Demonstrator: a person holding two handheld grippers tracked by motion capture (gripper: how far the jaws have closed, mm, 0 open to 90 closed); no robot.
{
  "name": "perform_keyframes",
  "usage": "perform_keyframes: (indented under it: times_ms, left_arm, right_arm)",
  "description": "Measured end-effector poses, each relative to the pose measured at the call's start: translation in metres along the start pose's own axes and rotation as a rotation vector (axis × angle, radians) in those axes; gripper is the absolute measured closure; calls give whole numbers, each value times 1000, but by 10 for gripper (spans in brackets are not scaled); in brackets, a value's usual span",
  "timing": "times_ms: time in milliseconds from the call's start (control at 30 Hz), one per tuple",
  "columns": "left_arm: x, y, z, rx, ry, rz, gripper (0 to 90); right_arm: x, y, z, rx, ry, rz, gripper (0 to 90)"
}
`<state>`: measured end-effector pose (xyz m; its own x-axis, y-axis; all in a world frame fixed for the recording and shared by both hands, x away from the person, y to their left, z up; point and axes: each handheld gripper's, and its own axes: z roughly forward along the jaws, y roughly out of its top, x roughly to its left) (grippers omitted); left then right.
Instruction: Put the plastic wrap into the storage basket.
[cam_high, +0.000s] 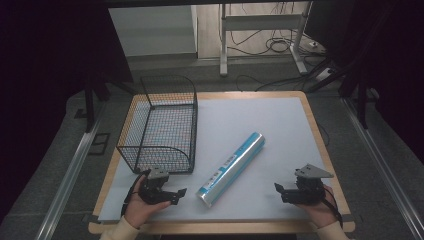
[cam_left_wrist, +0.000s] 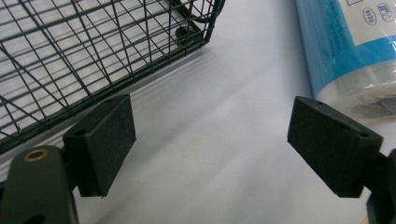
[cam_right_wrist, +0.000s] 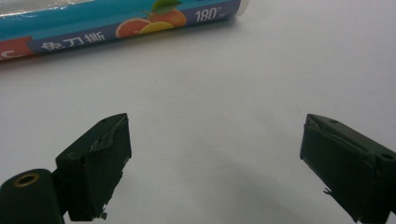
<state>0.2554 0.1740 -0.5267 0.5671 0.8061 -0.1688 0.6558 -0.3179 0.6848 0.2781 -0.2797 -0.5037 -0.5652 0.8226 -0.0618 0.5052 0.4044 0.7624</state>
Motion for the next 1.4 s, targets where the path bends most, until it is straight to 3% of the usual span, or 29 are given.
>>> perform_keyframes:
  times_ms: [267,533,1033,1400]
  left_arm:
    - [-5,1,-1,-2,2,14,153]
    - [-12,4,-9,-4,-4,21,181]
    - [-24,17,-22,8,-7,19,193]
    - [-30,30,-26,22,-30,53,207]
  right_arm:
    - [2,-4,1,-4,34,-12,113]
    - [7,1,-1,-11,24,0,113]
    - [5,0,2,-16,23,-29,119]
    - [5,1,1,-12,19,-36,133]
